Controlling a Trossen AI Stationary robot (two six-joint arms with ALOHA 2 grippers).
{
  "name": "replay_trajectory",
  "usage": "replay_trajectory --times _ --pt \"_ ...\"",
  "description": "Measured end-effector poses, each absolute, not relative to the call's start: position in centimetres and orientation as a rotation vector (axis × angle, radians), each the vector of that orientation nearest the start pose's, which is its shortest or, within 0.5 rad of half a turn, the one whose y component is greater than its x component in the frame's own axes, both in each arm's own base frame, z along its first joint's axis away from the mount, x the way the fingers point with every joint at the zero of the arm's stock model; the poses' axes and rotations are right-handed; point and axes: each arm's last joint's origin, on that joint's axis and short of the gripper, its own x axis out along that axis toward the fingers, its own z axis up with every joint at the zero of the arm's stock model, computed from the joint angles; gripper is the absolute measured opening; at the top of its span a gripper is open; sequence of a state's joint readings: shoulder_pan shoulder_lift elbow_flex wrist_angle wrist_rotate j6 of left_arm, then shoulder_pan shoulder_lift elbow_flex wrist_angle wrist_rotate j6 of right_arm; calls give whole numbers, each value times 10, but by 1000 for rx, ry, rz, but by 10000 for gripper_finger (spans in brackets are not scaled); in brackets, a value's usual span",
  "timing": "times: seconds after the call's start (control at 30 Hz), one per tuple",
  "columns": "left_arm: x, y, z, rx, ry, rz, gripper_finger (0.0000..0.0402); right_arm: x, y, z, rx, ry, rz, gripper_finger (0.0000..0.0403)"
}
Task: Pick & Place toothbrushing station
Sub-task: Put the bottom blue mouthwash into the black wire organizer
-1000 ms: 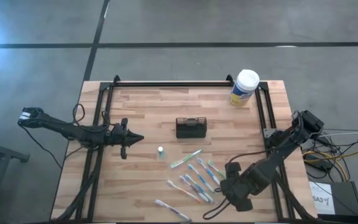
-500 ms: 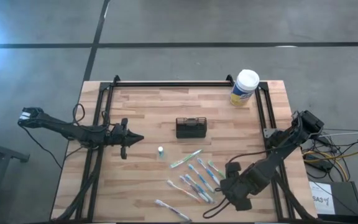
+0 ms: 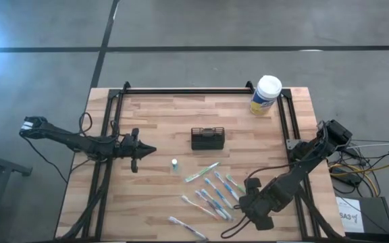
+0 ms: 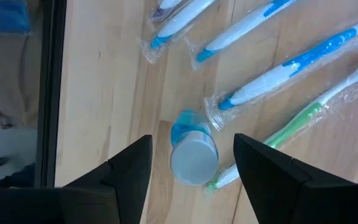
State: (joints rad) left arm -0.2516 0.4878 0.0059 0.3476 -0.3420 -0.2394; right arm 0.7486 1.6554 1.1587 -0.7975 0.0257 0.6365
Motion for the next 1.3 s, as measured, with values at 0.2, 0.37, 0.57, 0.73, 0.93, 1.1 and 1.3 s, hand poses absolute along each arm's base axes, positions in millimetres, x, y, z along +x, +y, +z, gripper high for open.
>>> replay_trajectory --times 0.2,0.37,0.57,0.73,0.93,1.1,1.3 --pt "124 -22 154 -199 117 105 7 229 212 209 35 1341 200 219" --pt "124 -22 154 -199 117 105 7 229 212 209 35 1341 199 208" --pt "124 -22 154 -199 117 105 7 229 212 209 33 1342 199 149" --pt "124 -22 154 -200 117 105 7 229 212 209 27 1341 205 92" --pt "124 -22 154 -200 117 106 7 228 212 209 17 1341 213 87" --pt "124 -22 154 -200 117 106 7 229 213 214 -2 1333 237 89" --pt "124 -22 154 -209 117 106 7 233 216 229 7 1286 273 92"
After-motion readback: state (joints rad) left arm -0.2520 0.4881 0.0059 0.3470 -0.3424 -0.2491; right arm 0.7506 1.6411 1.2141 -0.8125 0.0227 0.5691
